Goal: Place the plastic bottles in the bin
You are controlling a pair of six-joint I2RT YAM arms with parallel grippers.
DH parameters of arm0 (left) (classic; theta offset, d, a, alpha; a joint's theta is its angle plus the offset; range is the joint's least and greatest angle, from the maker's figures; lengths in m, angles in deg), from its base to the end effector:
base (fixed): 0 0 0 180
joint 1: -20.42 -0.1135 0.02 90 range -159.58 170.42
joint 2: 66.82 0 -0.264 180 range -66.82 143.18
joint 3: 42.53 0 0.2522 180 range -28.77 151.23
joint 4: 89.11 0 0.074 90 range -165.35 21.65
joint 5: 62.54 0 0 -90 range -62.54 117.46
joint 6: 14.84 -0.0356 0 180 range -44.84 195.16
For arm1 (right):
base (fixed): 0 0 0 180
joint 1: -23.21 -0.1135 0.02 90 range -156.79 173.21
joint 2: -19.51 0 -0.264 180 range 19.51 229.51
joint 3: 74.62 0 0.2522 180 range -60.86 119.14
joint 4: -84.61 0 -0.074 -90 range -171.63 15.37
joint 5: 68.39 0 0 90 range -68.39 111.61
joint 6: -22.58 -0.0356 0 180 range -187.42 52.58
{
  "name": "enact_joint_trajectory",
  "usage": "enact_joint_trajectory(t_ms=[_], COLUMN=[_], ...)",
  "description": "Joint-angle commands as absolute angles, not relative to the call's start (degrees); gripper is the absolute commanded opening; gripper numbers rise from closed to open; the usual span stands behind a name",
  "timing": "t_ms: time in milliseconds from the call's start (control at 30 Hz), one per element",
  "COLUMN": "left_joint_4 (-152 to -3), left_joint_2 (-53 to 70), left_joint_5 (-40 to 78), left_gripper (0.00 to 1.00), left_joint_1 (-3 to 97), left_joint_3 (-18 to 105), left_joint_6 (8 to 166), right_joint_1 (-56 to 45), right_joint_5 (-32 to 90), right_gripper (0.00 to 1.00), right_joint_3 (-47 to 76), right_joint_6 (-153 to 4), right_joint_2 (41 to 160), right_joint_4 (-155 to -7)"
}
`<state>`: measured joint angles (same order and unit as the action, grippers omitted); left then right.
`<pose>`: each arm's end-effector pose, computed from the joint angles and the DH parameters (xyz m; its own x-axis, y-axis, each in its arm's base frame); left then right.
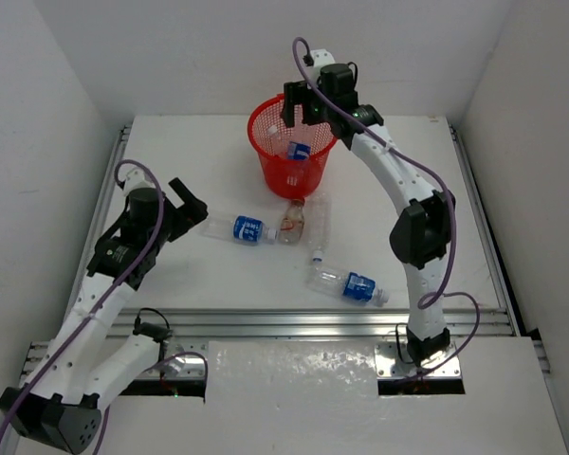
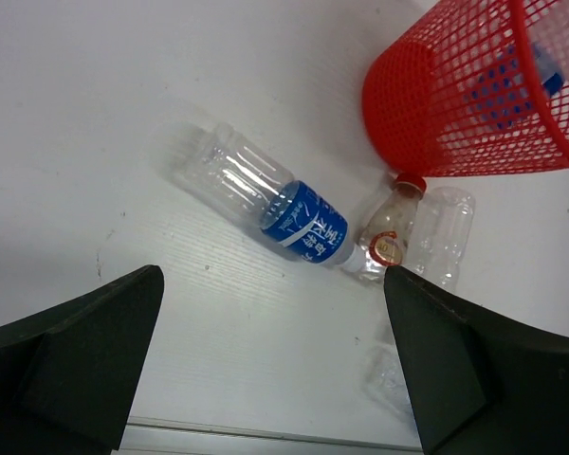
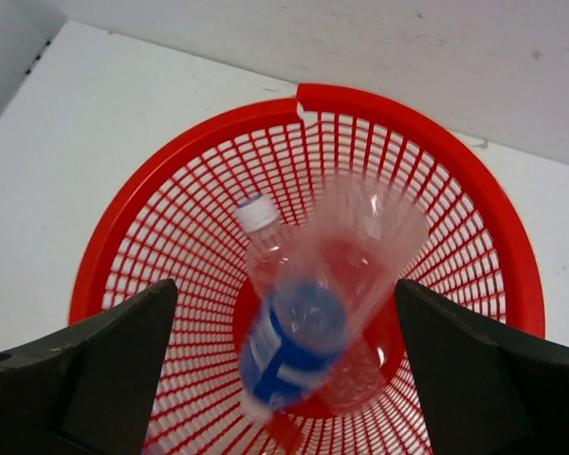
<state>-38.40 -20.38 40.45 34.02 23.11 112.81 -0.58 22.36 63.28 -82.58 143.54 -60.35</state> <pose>0.1661 -0.0319 0.3309 -0.4284 -0.5087 -0.7468 -0.2764 0.8606 -0.4278 0.4709 0.2081 0.3532 -0.4274 0.0974 -0.8988 -0.3137 0.9165 0.2484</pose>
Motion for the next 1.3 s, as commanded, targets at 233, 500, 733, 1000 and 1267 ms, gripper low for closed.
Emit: enact_joint_trajectory(t_ms=[233,500,733,1000,1267], left_joint_4=[-48.7,-53.9,-55.0,-59.7,-56.6], left_joint_2=[-4.1,11.8,20.8,29.2,30.4], left_joint_5=[40.3,40.2,40.6,40.5,46.2], left_gripper=[1.00,1.00,1.00,0.94,0.25], left_joint_1=[34.4,34.5,34.7,34.7,33.1], left_joint_3=[17.7,22.1,24.7,26.8,31.7], left_joint_6=[127.3,134.0,138.5,140.2,138.3], right_joint_1=[-2.2,-3.9,-4.4,-7.5,-13.1], right_joint_5=[17.8,24.5,27.1,29.0,29.2], right_gripper=[0.99,0.99,0.99,0.99,0.99], right_joint_3=[64.0,33.9,17.5,12.1,8.1], right_joint_6=[-81.3,-83.4,-84.8,-85.9,-86.8], right_joint_2=[123.1,100.1,93.2,91.8,90.6], right_joint_4=[-53.0,-52.0,-55.6,-56.6,-57.5])
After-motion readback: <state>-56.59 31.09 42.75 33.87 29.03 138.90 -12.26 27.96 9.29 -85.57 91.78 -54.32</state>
